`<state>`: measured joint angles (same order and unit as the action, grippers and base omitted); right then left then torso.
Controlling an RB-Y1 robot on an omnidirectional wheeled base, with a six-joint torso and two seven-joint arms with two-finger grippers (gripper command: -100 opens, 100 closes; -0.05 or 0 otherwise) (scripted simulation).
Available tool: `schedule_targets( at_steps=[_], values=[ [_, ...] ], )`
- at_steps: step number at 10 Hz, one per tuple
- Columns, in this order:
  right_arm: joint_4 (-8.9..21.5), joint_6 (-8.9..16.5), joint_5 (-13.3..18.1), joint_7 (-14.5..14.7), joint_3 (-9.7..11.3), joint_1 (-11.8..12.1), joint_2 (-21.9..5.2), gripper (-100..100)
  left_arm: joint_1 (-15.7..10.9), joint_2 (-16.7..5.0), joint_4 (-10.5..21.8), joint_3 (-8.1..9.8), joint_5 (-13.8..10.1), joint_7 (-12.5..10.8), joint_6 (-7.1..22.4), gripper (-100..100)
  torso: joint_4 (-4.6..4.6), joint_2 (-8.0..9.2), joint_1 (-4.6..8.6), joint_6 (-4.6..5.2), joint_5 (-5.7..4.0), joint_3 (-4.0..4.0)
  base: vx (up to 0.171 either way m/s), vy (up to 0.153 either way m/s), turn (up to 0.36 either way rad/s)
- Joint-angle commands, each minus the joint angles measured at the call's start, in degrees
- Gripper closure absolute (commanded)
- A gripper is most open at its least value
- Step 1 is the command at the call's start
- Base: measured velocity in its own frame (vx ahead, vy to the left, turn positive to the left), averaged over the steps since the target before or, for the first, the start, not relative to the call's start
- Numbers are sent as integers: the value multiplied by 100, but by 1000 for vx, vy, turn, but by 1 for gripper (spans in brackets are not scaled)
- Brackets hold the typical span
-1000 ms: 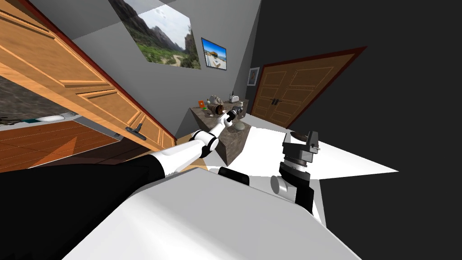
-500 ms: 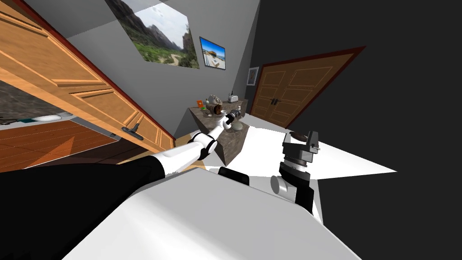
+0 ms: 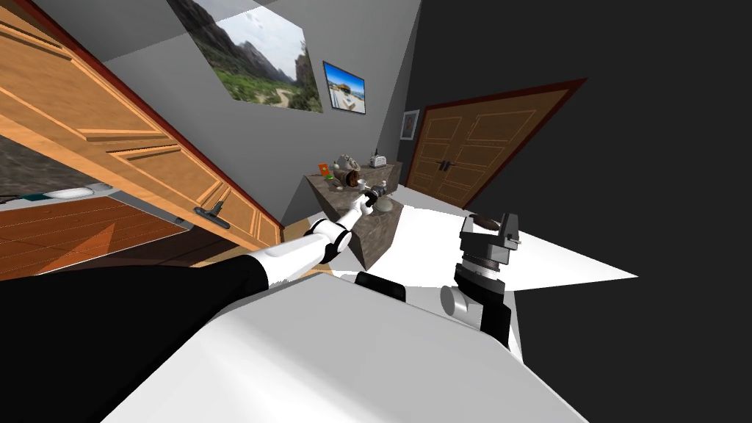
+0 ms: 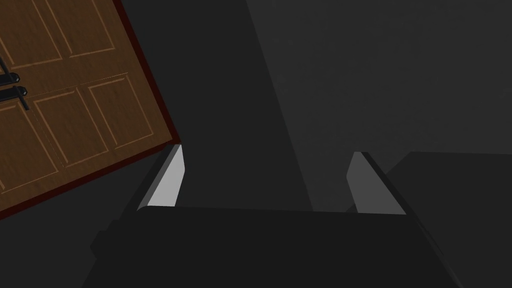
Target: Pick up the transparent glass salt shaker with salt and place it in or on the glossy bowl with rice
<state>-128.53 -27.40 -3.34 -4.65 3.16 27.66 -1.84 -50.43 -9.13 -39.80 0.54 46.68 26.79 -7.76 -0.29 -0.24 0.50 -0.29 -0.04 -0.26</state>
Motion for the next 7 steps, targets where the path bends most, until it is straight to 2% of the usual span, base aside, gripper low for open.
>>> schedule_targets(
  at_steps=[1,2,3,4,6,7],
  values=[
    [0,0,0,0,0,0,0,0,-34,34,190,116,-9,99,43,100,0,0,0,0,0,0,30,-108,25],
    [0,0,0,0,0,0,0,0,169,13,189,68,-20,62,243,100,9,-6,3,6,-4,2,54,-96,-22],
    [0,0,0,0,0,0,0,0,253,7,186,48,-21,49,324,100,3,-11,1,3,-3,-3,59,-104,-7],
    [0,0,0,0,0,1,0,0,253,7,23,-192,-21,-18,324,100,3,-12,4,4,-3,-4,26,-58,20],
    [0,0,0,0,-1,0,-1,0,253,7,186,48,-21,49,324,100,14,5,-21,5,0,9,-2,-3,-15],
    [0,0,0,0,-1,0,-1,0,432,1,174,5,-18,30,489,100,17,13,-36,0,3,15,6,-41,-10]
  ],
)
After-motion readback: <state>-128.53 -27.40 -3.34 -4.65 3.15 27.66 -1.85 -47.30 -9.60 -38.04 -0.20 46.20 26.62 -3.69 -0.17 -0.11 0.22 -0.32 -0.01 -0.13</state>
